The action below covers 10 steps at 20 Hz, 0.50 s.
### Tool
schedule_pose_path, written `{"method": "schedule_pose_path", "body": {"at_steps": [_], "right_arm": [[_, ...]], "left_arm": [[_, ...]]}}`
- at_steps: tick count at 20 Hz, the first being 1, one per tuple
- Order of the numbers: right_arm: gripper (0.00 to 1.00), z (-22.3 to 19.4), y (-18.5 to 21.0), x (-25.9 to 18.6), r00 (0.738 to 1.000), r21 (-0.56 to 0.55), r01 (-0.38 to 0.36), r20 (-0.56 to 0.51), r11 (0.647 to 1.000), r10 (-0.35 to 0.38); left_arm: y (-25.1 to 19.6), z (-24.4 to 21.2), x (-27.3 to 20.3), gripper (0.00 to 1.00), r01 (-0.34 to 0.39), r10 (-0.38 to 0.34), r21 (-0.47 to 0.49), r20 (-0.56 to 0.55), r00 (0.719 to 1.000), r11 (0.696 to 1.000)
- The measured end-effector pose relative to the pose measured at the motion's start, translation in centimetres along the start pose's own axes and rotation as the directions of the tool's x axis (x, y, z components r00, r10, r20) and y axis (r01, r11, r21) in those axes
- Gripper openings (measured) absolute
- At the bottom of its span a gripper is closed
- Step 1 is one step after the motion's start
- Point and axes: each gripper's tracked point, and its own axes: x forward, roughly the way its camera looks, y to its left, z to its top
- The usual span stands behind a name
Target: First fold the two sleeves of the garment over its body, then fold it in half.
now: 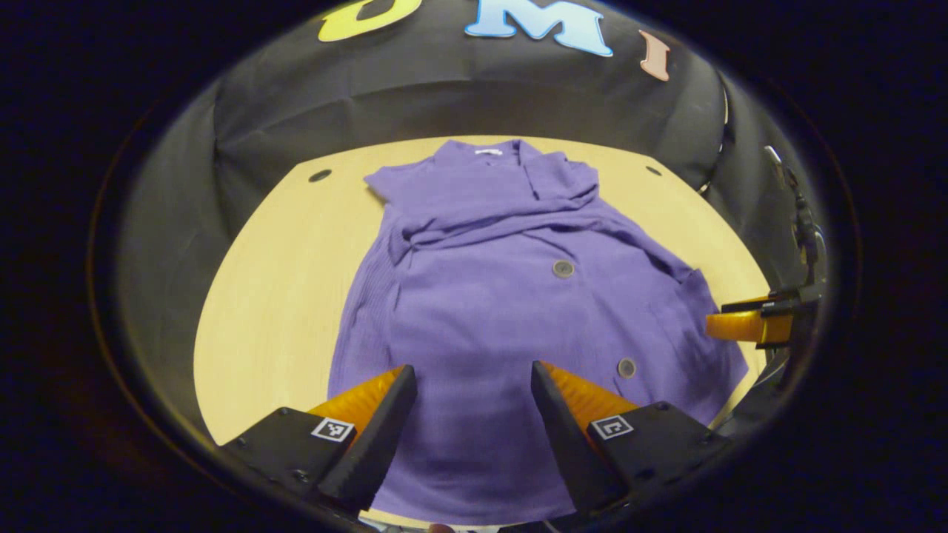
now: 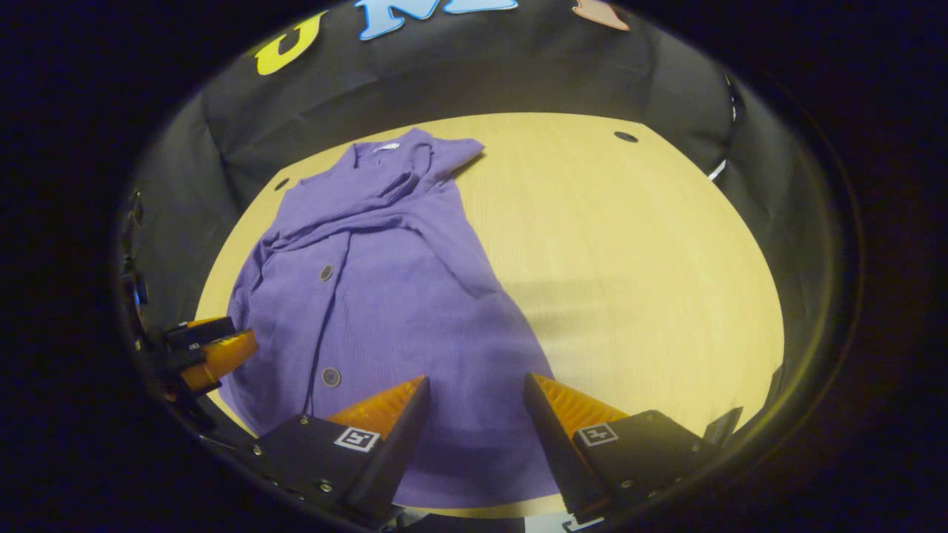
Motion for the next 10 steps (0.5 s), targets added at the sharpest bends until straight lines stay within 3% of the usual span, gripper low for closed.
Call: {"method": "schedule_pose_path", "body": {"at_steps": [4, 10], "right_arm": [[0.81, -1.3, 0.6, 1.3, 0.999, -0.036, 0.005, -0.048, 0.999, -0.007], [0.85, -2.1, 0.0, 1.5, 0.996, -0.058, 0.040, -0.074, 0.998, -0.045]], "left_arm": [[1.7, -3.0, 0.2, 0.99, -0.040, 0.039, -0.008, -0.056, 0.998, 0.999], [1.6, -3.1, 0.7, 0.98, -0.052, 0.052, 0.007, -0.065, 0.997, 0.999]]}}
